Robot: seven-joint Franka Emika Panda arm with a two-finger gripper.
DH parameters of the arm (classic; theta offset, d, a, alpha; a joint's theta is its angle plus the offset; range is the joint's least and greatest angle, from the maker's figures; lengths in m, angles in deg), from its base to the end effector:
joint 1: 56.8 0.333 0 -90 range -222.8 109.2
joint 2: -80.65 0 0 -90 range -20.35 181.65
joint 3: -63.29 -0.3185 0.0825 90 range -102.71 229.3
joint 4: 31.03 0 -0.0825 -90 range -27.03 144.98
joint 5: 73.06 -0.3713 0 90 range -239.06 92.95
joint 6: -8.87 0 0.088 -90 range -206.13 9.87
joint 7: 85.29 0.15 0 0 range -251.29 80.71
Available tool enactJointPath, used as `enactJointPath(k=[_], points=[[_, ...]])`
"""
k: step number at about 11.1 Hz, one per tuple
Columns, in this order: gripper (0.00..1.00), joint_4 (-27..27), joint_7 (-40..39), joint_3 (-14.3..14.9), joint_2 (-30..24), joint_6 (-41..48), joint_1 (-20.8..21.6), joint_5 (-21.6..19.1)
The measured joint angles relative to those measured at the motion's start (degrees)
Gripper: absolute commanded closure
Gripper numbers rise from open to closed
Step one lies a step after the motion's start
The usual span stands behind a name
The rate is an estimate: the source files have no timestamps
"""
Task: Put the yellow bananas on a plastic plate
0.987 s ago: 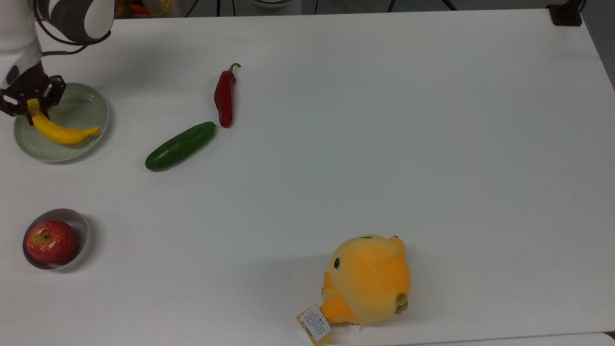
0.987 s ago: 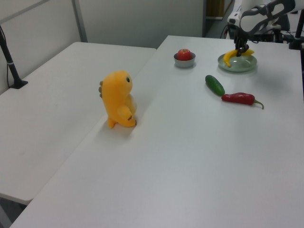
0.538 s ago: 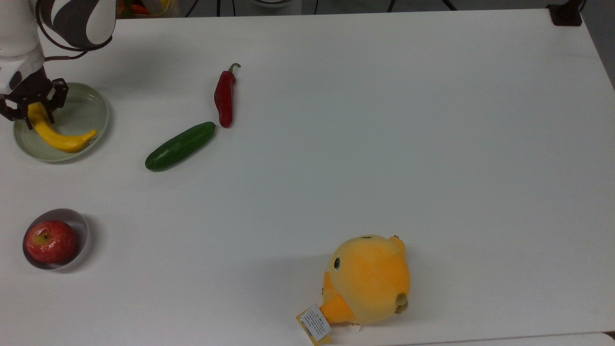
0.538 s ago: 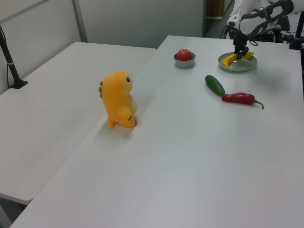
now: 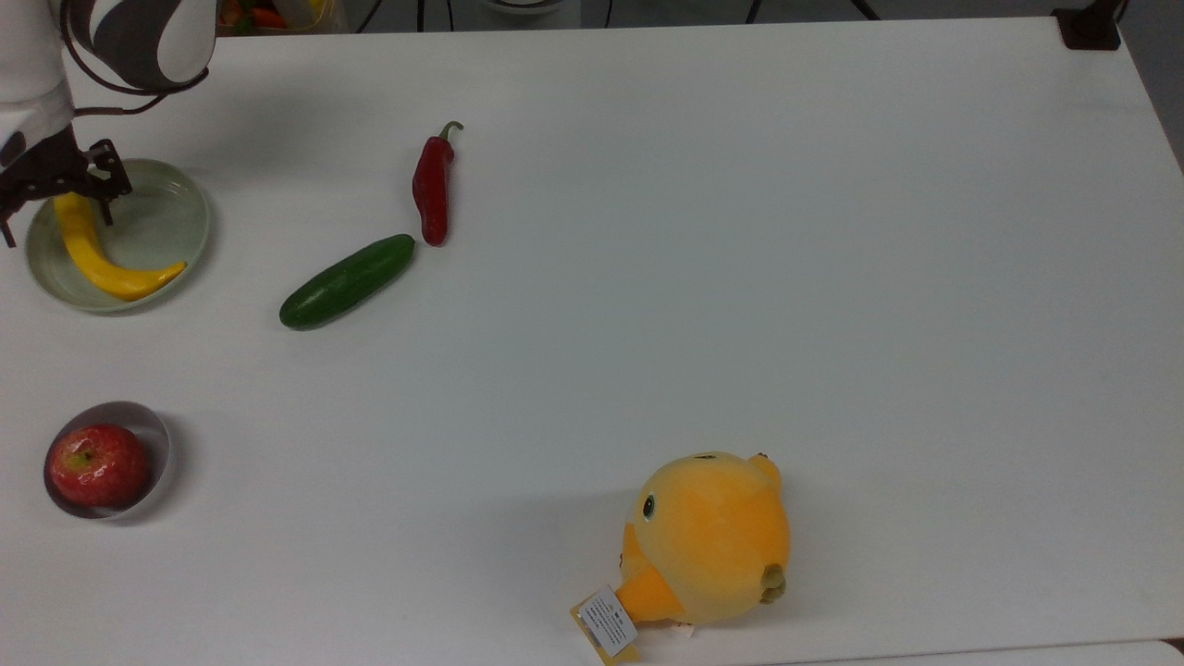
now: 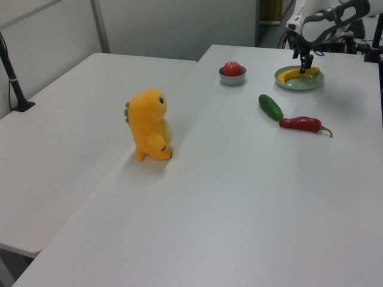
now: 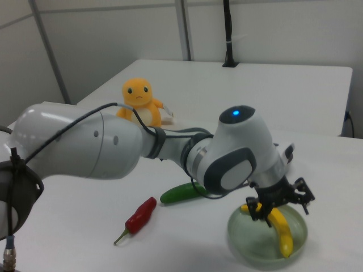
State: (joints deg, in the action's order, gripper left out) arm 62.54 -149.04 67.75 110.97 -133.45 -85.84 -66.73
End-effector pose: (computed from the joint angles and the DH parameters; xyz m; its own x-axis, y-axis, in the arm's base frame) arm 0.6005 -0.3922 0.3144 0.8108 0.5849 0.0199 0.5457 -0.7679 0.3355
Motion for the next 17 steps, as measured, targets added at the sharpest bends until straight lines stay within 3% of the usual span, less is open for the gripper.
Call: enactJointPath(k=[3, 5, 7, 10, 13, 17], points=[[0.0, -0.6, 10.8, -0.1, -4.4, 0.9, 0.6, -0.2], [0.0, -0.8, 21.8, -0.2, -9.4, 7.5, 3.3, -0.2], [0.0, -1.5, 31.1, -0.2, -15.6, 18.1, 5.8, -1.1], [0.0, -4.7, 39.0, -0.2, -24.3, 38.3, 8.0, -6.3], [0.0, -5.1, 50.9, -0.3, -30.4, 49.3, 15.6, -8.1], [0.0, -5.0, 64.4, -0.6, -32.7, 54.8, 28.0, -9.6]])
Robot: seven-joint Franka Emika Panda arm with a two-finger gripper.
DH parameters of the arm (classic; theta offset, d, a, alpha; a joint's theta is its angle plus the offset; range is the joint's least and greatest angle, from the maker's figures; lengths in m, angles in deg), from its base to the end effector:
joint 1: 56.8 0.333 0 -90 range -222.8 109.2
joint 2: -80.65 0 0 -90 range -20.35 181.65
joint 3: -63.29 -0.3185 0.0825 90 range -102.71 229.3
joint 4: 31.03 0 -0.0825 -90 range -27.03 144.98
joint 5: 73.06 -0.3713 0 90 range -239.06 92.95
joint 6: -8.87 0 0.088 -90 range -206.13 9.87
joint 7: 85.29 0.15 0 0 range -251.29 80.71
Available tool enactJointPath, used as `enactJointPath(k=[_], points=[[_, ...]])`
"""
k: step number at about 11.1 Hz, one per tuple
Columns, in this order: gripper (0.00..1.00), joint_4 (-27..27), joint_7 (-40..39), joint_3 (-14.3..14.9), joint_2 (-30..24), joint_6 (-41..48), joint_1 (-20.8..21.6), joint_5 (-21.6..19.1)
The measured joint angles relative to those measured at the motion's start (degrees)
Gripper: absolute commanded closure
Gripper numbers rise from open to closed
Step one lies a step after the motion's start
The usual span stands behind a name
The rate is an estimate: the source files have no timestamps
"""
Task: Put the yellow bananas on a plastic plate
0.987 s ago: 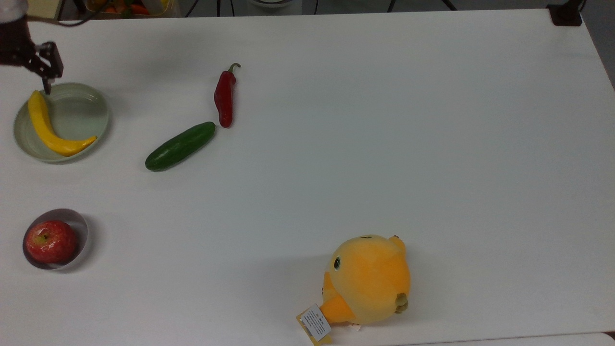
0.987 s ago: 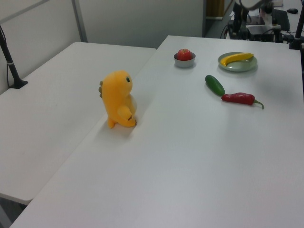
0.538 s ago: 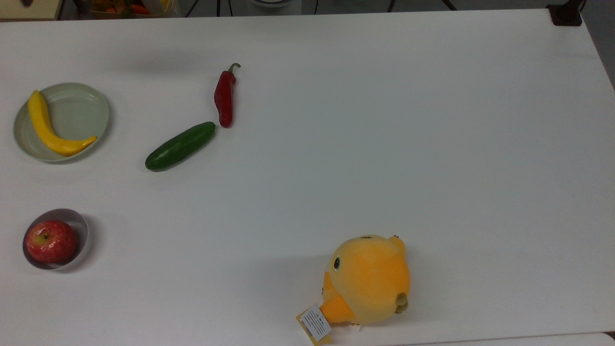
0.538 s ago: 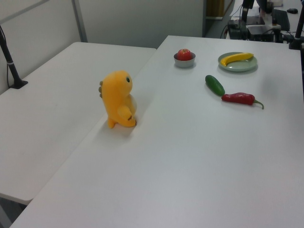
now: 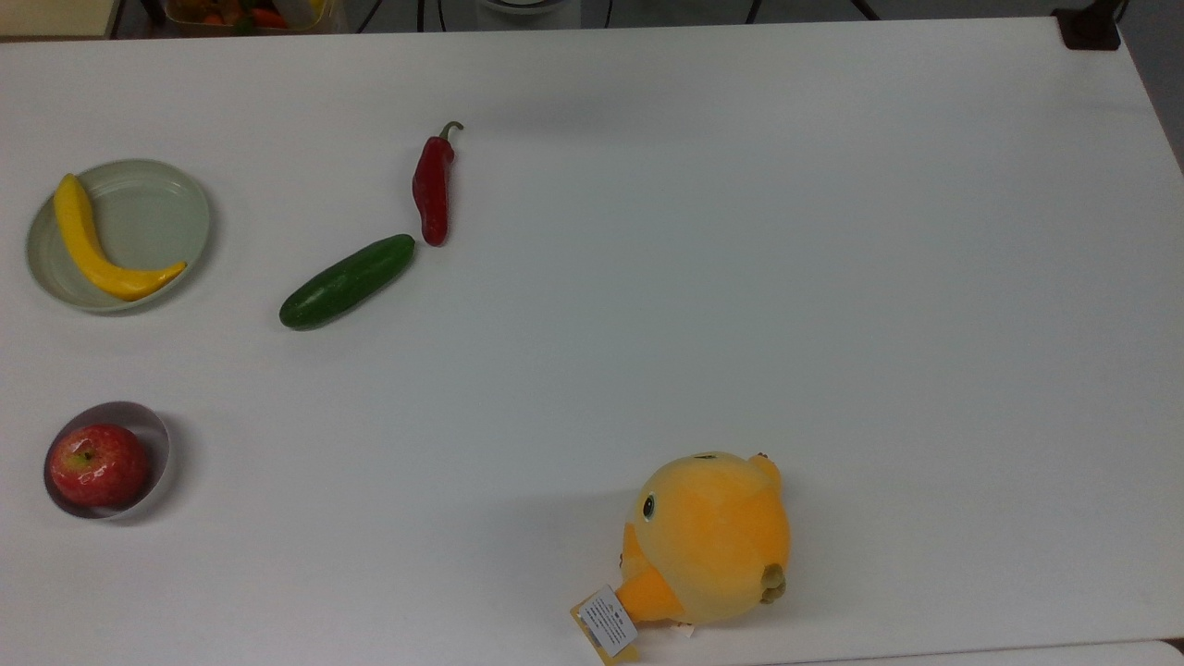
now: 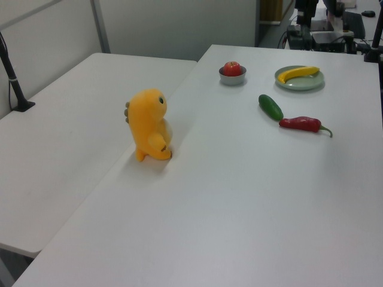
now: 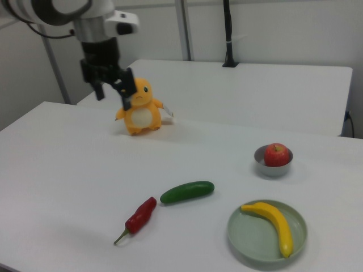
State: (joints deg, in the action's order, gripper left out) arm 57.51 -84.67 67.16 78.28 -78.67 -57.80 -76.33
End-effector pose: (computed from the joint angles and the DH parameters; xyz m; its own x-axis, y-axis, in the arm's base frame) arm 0.5246 -0.0367 0.6141 0.9954 -0.0932 0.0232 -0.0917 -0.9940 -0.0600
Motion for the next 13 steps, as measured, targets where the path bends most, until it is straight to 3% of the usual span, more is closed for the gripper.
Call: enactJointPath(k=[4, 9, 13], points=[[0.0, 3.3, 2.5, -0.1, -0.3, -1.1, 8.5, -0.4], [0.0, 6.3, -7.3, 0.3, 0.5, -7.6, 8.4, -0.4], [0.0, 6.3, -9.2, 1.7, 0.5, -9.9, 6.9, -0.4]])
